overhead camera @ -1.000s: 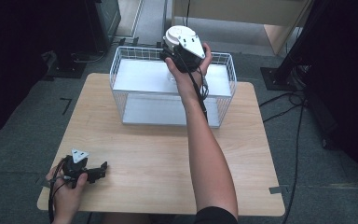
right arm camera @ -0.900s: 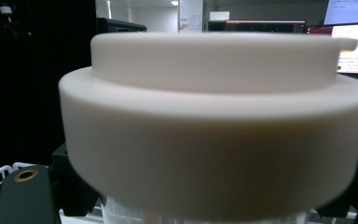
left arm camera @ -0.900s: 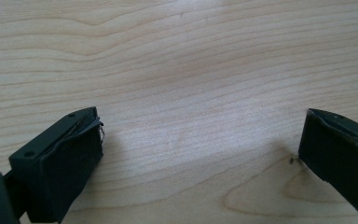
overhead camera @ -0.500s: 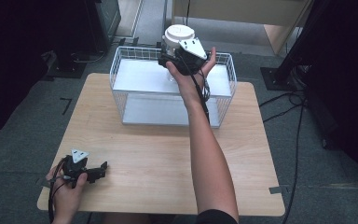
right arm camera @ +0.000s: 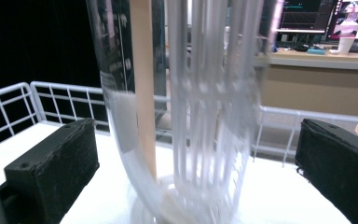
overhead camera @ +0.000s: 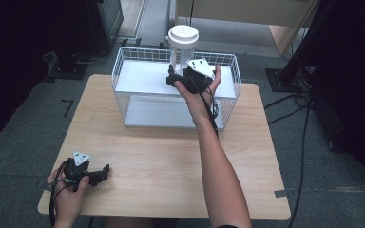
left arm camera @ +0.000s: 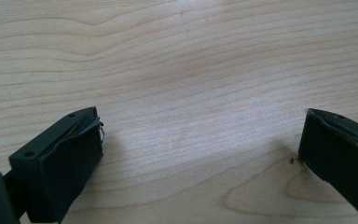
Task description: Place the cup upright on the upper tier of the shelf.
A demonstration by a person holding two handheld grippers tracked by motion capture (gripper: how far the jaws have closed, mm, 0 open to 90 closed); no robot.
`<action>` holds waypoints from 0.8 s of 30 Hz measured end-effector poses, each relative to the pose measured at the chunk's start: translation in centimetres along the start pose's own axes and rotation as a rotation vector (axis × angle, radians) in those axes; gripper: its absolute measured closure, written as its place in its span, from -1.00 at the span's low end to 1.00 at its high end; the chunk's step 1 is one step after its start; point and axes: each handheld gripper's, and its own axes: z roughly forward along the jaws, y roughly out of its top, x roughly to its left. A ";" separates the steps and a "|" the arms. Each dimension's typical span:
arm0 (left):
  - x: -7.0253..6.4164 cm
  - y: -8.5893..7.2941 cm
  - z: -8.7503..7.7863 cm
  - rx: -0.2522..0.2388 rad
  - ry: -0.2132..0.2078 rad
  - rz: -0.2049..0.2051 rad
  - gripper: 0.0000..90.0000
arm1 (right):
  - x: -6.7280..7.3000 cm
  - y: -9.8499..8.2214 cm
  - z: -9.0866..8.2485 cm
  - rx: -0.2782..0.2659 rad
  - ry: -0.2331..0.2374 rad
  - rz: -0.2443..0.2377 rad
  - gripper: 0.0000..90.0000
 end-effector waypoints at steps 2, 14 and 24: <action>0.0 0.0 0.0 0.002 0.001 0.002 -1.00 | -0.2 -0.5 -0.5 -0.002 0.005 0.000 -1.00; 0.0 0.0 0.0 0.001 0.001 -0.001 -1.00 | -1.3 -4.3 -4.4 -0.005 0.026 -0.002 -1.00; -0.1 0.0 0.0 0.002 0.004 0.001 -1.00 | -2.0 -7.3 -8.1 -0.015 0.033 -0.007 -1.00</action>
